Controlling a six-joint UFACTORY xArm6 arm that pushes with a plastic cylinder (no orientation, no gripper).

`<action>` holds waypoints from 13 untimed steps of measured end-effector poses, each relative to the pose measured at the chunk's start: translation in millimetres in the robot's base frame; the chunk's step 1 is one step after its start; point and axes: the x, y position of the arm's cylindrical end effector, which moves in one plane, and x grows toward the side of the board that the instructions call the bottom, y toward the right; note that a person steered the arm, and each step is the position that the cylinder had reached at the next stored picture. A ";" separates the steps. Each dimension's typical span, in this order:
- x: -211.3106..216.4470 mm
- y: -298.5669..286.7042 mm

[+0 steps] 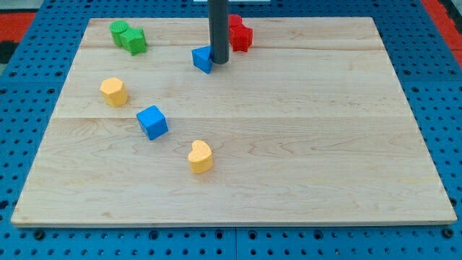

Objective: Move the blue triangle towards top right

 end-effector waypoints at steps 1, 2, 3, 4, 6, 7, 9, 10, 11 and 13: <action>28.6 0.6; 47.3 -68.8; 37.6 -118.5; 19.9 -100.4; -1.6 -96.5; -12.4 -85.5; 4.9 -35.6; 7.6 -12.7; 7.6 -45.2; -7.8 -52.5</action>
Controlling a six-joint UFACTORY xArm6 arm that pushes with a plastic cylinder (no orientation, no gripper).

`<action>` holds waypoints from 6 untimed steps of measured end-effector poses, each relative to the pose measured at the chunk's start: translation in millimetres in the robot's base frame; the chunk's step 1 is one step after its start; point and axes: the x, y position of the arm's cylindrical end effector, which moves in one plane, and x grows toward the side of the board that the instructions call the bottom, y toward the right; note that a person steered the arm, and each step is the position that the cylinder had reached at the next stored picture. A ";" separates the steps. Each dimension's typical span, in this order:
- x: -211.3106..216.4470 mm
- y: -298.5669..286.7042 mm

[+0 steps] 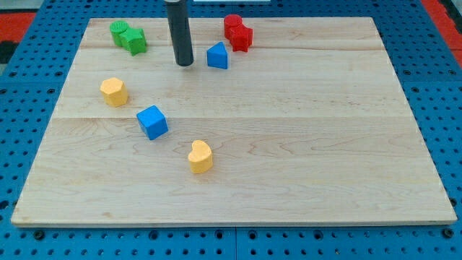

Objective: Move the blue triangle towards top right

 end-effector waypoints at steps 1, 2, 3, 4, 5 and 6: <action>0.9 30.2; 0.9 50.6; 0.9 57.5; 0.9 68.8; 0.9 62.5; -6.8 37.0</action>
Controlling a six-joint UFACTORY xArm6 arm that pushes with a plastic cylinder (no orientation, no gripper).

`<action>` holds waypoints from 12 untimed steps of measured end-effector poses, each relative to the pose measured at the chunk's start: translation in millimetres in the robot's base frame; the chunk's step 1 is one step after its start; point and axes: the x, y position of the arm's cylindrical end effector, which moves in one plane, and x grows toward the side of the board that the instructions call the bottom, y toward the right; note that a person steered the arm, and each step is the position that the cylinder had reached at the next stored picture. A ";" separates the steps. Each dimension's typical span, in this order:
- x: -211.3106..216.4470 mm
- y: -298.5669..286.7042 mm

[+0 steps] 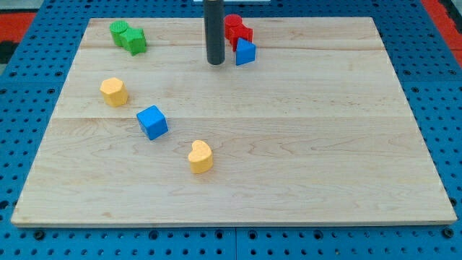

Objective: Move the blue triangle towards top right

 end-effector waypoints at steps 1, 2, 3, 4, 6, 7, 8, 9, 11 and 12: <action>-10.3 -1.4; -9.6 32.3; -3.9 69.6; 2.1 101.7; -16.9 109.4; -20.0 120.4; -22.7 140.7; -34.0 150.6; -59.6 171.9; -69.7 189.9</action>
